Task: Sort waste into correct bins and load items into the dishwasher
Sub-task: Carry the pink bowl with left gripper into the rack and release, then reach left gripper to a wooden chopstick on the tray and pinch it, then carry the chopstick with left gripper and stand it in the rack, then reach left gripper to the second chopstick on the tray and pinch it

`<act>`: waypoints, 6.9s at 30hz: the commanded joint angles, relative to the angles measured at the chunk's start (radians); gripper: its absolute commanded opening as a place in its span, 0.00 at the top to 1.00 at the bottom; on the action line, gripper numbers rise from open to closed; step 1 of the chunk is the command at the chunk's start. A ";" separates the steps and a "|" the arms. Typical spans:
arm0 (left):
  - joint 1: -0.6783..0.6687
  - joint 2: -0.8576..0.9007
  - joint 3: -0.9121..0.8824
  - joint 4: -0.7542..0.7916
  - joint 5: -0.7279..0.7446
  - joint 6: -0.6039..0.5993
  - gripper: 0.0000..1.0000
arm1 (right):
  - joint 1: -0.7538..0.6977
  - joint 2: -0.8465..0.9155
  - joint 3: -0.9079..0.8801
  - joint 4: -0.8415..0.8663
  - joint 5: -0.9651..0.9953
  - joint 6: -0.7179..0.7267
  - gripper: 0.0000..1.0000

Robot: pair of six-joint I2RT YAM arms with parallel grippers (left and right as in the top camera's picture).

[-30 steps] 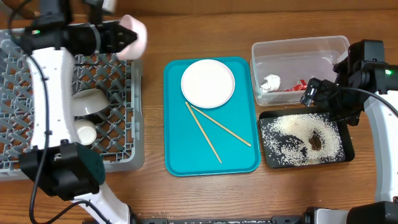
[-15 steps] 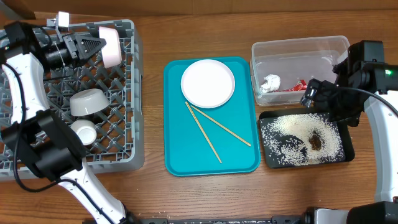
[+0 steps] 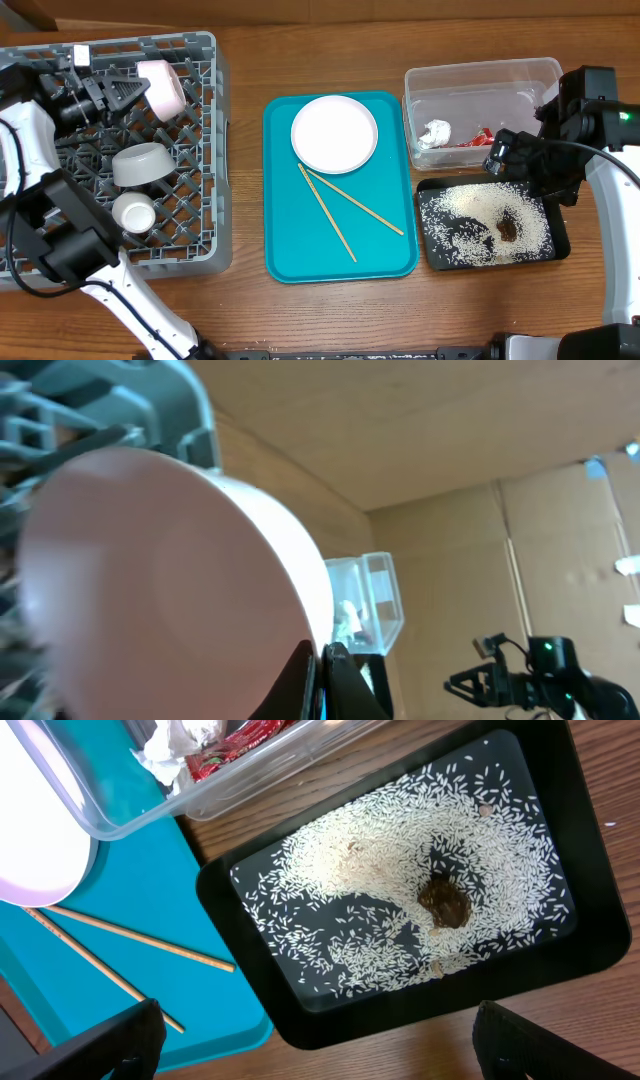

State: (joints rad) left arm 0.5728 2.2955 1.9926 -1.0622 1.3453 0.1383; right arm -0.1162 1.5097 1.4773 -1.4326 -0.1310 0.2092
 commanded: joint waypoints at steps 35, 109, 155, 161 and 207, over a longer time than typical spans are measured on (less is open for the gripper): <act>-0.303 -0.548 0.013 -0.297 -1.022 -0.180 0.00 | 0.003 -0.014 0.011 -0.017 -0.004 -0.001 0.00; -1.142 -0.147 -0.584 -0.031 -1.214 -0.924 0.51 | 0.005 -0.014 0.011 0.006 -0.027 -0.005 0.00; -0.884 -0.701 -0.582 -0.054 -1.543 -0.663 0.96 | 0.005 -0.014 0.011 0.006 -0.027 -0.005 0.00; -0.707 -0.699 -0.582 -0.018 -1.543 -0.448 0.96 | 0.005 -0.014 0.011 0.006 -0.027 -0.005 0.00; -1.034 -0.566 -0.583 0.092 -1.284 -0.717 0.50 | 0.005 -0.014 0.011 0.009 -0.027 -0.005 0.00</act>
State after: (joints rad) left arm -0.3649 1.6836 1.4048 -0.9882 0.1444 -0.4259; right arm -0.1162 1.5097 1.4773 -1.4288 -0.1532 0.2085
